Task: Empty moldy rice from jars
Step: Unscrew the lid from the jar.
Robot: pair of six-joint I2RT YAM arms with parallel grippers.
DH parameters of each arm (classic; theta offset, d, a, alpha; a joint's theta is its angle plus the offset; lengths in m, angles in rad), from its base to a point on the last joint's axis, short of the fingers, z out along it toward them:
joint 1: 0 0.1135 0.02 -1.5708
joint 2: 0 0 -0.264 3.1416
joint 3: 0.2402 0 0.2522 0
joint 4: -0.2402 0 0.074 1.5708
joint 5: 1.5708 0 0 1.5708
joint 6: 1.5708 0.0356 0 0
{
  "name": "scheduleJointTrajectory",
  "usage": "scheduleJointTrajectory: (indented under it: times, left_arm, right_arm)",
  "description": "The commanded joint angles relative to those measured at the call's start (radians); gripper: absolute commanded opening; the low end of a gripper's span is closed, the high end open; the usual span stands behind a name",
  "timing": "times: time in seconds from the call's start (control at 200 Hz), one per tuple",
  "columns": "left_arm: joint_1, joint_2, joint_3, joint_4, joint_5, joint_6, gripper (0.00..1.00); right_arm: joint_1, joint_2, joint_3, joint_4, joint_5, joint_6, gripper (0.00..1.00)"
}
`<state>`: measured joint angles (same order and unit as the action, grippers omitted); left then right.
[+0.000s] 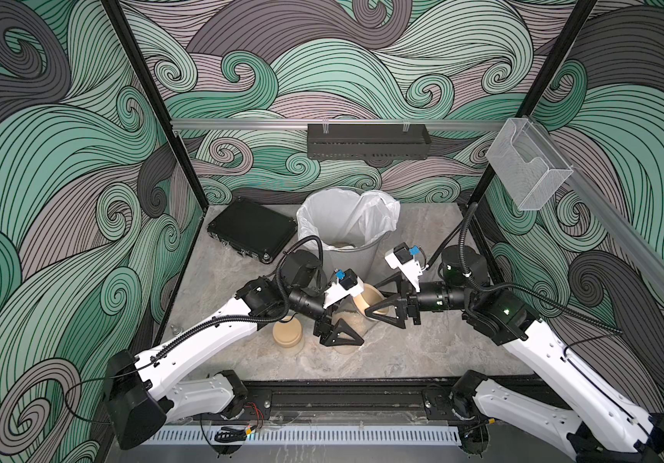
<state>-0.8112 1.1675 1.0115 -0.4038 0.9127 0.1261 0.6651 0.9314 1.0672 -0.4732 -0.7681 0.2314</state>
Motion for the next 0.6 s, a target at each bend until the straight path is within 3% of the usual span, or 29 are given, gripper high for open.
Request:
scheduleJointTrajectory:
  times: [0.0, 0.345, 0.59]
  left_arm:
    - [-0.025, -0.024, 0.035, 0.060, 0.048, 0.031, 0.29]
    - [-0.025, -0.077, -0.010, 0.145, -0.079, -0.027, 0.29]
    - [-0.025, -0.075, -0.035, 0.166, -0.079, -0.020, 0.30]
  right_arm:
    - [-0.018, -0.012, 0.008, 0.176, 0.010, 0.017, 0.67]
    - [-0.025, -0.020, -0.031, 0.206, 0.018, 0.052, 0.65]
    - [-0.028, -0.051, -0.043, 0.216, 0.070, 0.062, 0.65]
